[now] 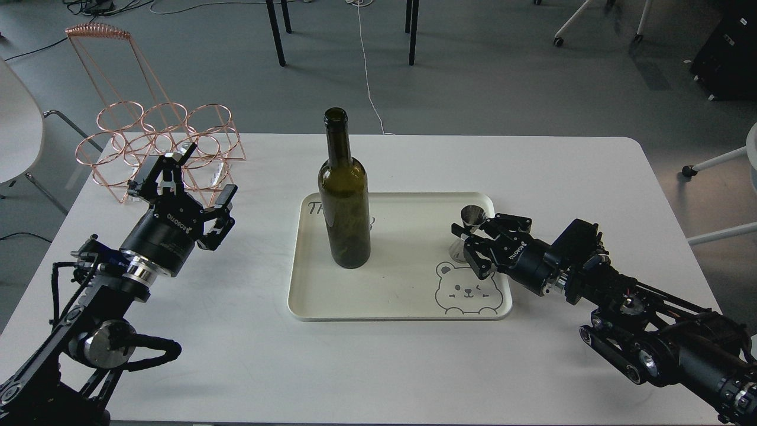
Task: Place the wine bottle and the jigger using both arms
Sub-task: 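Close the right gripper around the metal jigger, then lift the jigger with the right gripper and carry it off the tray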
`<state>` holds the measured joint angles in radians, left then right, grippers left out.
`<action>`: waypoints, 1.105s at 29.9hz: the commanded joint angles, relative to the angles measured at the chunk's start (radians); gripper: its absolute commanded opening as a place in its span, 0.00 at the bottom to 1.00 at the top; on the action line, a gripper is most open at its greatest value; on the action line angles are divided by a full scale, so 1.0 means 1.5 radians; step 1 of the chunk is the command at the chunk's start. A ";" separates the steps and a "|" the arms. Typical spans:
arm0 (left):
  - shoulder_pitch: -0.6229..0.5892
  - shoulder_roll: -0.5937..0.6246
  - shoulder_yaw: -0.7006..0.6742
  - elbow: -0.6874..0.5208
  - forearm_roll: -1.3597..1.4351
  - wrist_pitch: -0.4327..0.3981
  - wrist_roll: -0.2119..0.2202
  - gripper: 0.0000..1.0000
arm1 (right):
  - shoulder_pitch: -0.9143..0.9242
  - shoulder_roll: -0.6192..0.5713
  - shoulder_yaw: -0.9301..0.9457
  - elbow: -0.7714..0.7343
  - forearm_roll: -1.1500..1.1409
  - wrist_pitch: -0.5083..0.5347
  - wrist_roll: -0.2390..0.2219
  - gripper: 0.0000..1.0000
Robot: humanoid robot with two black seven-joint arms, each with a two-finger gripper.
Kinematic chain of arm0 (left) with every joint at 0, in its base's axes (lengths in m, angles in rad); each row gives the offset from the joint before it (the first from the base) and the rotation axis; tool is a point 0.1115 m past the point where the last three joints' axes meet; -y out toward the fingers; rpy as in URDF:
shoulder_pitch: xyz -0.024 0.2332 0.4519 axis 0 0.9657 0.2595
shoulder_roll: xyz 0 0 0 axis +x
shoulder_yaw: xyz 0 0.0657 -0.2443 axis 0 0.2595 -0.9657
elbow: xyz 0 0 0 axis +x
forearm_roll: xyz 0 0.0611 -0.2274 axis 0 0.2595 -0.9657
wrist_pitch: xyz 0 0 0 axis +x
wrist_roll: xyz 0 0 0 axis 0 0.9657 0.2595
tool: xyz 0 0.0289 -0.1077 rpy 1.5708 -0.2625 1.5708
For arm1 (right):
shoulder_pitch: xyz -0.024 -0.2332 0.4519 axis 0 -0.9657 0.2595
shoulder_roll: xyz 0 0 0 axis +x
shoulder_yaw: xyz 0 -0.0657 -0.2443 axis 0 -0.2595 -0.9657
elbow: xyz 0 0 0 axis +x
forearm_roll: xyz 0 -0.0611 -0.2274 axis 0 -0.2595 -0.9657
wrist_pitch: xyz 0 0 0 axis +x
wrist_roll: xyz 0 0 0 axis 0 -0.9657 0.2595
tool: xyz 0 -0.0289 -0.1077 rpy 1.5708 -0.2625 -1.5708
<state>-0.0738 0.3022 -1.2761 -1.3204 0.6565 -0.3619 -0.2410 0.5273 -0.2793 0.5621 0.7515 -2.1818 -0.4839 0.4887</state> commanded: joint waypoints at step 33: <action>0.001 -0.006 0.002 -0.025 0.001 -0.002 0.002 0.98 | -0.094 -0.170 0.134 0.009 0.106 -0.003 0.000 0.16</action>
<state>-0.0722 0.2941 -1.2738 -1.3563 0.6581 -0.3641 -0.2382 0.3925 -0.5323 0.7630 0.7857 -2.0347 -0.4889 0.4886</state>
